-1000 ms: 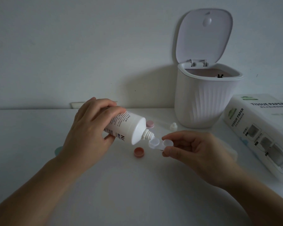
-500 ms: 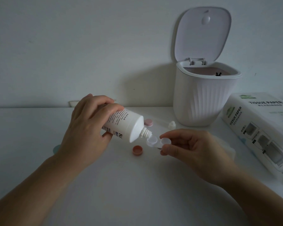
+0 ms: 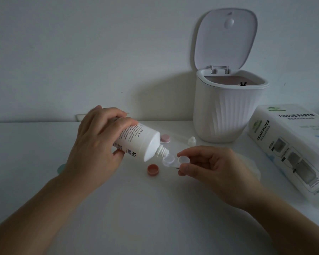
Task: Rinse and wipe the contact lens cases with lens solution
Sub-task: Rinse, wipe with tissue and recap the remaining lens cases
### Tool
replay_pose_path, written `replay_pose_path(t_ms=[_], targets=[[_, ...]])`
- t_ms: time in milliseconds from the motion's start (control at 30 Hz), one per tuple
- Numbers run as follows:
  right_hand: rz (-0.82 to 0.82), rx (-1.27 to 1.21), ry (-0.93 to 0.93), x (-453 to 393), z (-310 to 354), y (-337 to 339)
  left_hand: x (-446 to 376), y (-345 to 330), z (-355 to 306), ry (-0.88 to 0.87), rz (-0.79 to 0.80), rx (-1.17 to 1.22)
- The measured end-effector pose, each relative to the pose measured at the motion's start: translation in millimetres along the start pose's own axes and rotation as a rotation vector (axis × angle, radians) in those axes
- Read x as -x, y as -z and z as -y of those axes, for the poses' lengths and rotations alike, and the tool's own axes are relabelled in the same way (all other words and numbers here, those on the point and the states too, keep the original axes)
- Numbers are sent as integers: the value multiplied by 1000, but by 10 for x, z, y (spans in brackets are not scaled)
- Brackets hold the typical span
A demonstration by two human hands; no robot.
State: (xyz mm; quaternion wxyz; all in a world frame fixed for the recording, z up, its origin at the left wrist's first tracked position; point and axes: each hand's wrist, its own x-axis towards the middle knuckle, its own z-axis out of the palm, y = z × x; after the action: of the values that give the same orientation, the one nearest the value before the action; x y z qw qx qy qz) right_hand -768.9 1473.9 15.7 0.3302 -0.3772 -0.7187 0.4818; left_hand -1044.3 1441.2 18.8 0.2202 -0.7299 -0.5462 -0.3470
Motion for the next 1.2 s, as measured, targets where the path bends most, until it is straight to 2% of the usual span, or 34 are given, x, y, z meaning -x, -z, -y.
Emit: replay_pose_path(t_ms=[1200], targets=[[7, -9, 25, 1, -12, 18, 12, -13, -2, 27, 6, 23]])
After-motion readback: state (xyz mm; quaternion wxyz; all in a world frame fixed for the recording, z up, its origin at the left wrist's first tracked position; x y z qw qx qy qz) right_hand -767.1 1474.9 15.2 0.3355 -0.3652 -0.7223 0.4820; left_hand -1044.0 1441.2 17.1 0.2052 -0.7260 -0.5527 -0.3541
